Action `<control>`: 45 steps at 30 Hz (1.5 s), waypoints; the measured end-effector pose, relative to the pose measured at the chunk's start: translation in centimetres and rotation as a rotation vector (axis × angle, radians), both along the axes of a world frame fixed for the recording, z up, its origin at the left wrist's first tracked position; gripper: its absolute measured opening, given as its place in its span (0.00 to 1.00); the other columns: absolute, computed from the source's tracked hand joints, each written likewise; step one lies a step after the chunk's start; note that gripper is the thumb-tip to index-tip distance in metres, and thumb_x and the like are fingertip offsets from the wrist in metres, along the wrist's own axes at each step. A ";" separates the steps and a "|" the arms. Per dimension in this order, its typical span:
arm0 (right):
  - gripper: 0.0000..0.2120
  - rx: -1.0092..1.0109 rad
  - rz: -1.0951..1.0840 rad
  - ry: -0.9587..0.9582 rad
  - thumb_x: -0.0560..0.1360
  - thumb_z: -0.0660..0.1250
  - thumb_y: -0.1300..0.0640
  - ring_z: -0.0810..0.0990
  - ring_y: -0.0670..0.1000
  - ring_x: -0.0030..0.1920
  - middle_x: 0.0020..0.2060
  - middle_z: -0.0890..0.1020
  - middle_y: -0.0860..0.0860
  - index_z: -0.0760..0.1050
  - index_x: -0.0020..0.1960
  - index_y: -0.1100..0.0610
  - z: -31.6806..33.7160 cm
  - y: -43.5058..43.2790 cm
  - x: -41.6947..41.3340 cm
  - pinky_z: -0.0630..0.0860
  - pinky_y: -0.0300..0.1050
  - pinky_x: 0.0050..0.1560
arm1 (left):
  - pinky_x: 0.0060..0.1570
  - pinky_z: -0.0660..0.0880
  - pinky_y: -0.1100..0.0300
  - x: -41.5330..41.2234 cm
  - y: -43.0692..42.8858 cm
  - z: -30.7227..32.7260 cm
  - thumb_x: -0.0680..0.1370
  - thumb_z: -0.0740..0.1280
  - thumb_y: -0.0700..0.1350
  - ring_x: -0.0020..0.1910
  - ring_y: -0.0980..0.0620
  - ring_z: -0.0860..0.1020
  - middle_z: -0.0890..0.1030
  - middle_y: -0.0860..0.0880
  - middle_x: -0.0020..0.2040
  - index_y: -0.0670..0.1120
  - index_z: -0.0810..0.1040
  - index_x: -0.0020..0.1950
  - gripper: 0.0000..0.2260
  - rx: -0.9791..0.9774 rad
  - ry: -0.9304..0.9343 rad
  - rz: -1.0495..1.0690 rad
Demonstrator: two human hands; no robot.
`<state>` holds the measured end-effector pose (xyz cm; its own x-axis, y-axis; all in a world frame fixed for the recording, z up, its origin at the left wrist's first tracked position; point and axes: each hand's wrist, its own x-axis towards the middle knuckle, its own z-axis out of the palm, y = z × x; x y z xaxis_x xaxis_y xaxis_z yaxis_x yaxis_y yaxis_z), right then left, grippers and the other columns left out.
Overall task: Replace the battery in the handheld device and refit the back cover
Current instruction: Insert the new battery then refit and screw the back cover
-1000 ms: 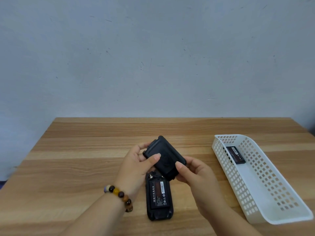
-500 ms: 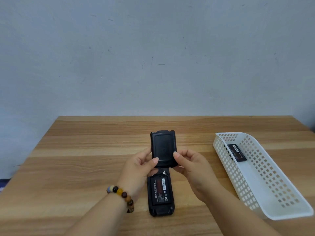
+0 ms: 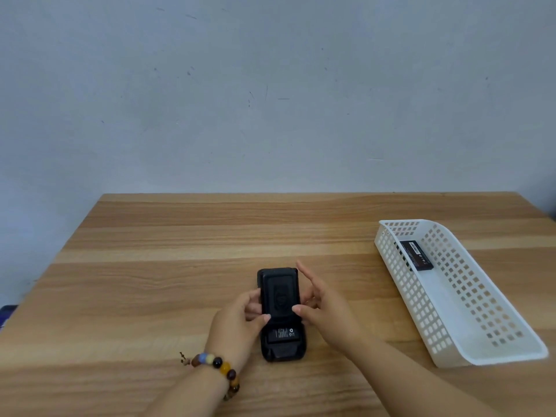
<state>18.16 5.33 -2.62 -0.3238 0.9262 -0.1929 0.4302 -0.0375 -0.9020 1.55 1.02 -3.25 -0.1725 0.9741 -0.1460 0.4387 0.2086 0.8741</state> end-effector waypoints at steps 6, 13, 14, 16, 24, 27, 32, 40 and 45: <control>0.36 0.029 0.058 -0.083 0.74 0.68 0.61 0.77 0.46 0.44 0.41 0.76 0.48 0.55 0.72 0.37 -0.9 0.0 0.3 0.77 0.46 0.56 | 0.39 0.67 0.79 -0.4 -0.4 -1.3 0.72 0.70 0.40 0.43 0.61 0.77 0.81 0.51 0.42 0.62 0.54 0.66 0.33 0.027 0.000 -0.043; 0.35 0.003 0.100 -0.086 0.75 0.67 0.60 0.78 0.46 0.44 0.42 0.76 0.48 0.53 0.74 0.40 -0.7 -0.3 0.6 0.76 0.37 0.51 | 0.49 0.64 0.73 -1.0 -0.9 -1.7 0.74 0.68 0.44 0.50 0.58 0.71 0.73 0.52 0.53 0.57 0.52 0.71 0.33 0.044 0.100 -0.181; 0.36 0.003 0.100 -0.079 0.74 0.67 0.60 0.78 0.46 0.44 0.41 0.76 0.49 0.53 0.74 0.40 -0.7 -0.3 0.7 0.76 0.38 0.52 | 0.52 0.61 0.75 -1.0 -1.0 -1.7 0.74 0.68 0.44 0.55 0.58 0.69 0.70 0.53 0.57 0.56 0.52 0.71 0.33 0.051 0.109 -0.198; 0.37 0.005 0.107 -0.078 0.74 0.68 0.60 0.78 0.45 0.43 0.41 0.76 0.49 0.52 0.74 0.40 -0.8 -0.3 0.7 0.77 0.42 0.55 | 0.56 0.54 0.81 -1.2 -1.0 -1.8 0.74 0.68 0.43 0.65 0.60 0.61 0.62 0.56 0.66 0.56 0.52 0.72 0.33 0.073 0.098 -0.231; 0.37 -0.014 0.176 -0.099 0.74 0.68 0.61 0.77 0.43 0.39 0.39 0.76 0.47 0.53 0.74 0.42 -0.4 -0.3 1.0 0.77 0.40 0.52 | 0.69 0.56 0.61 -1.6 -1.4 -2.7 0.74 0.67 0.38 0.69 0.62 0.58 0.57 0.62 0.68 0.71 0.50 0.64 0.36 0.025 -0.063 -0.326; 0.37 -0.005 0.174 -0.114 0.73 0.69 0.60 0.77 0.43 0.40 0.39 0.76 0.46 0.54 0.74 0.42 -0.5 -0.3 1.1 0.78 0.43 0.54 | 0.70 0.57 0.59 -1.5 -1.5 -3.0 0.74 0.67 0.38 0.69 0.63 0.58 0.56 0.64 0.68 0.70 0.50 0.64 0.36 0.033 -0.069 -0.337; 0.38 -0.040 0.185 -0.146 0.72 0.71 0.58 0.76 0.42 0.42 0.43 0.75 0.46 0.54 0.74 0.42 -0.1 -0.4 1.3 0.76 0.38 0.50 | 0.69 0.55 0.64 -1.7 -1.4 -3.0 0.74 0.67 0.39 0.70 0.62 0.56 0.55 0.60 0.71 0.67 0.48 0.65 0.35 0.018 -0.028 -0.378; 0.57 -0.108 0.344 -0.300 0.61 0.80 0.53 0.69 0.41 0.55 0.48 0.66 0.36 0.43 0.75 0.44 0.4 -0.4 1.5 0.65 0.30 0.52 | 0.57 0.43 0.83 -1.6 -1.8 -3.0 0.67 0.74 0.49 0.68 0.65 0.44 0.39 0.63 0.69 0.60 0.36 0.67 0.48 -0.012 0.284 -0.491; 0.58 -0.070 0.369 -0.386 0.61 0.80 0.53 0.66 0.42 0.59 0.63 0.66 0.46 0.42 0.76 0.48 0.6 -0.4 1.1 0.65 0.36 0.61 | 0.63 0.46 0.75 -1.3 -1.9 -3.2 0.70 0.72 0.47 0.68 0.66 0.46 0.39 0.62 0.69 0.60 0.38 0.66 0.44 0.042 0.316 -0.450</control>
<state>19.26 4.97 -2.03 -0.5185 0.7448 -0.4200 0.7262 0.1242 -0.6761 0.26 -0.87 -6.42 0.2332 0.9658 -0.1137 0.7188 -0.0924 0.6891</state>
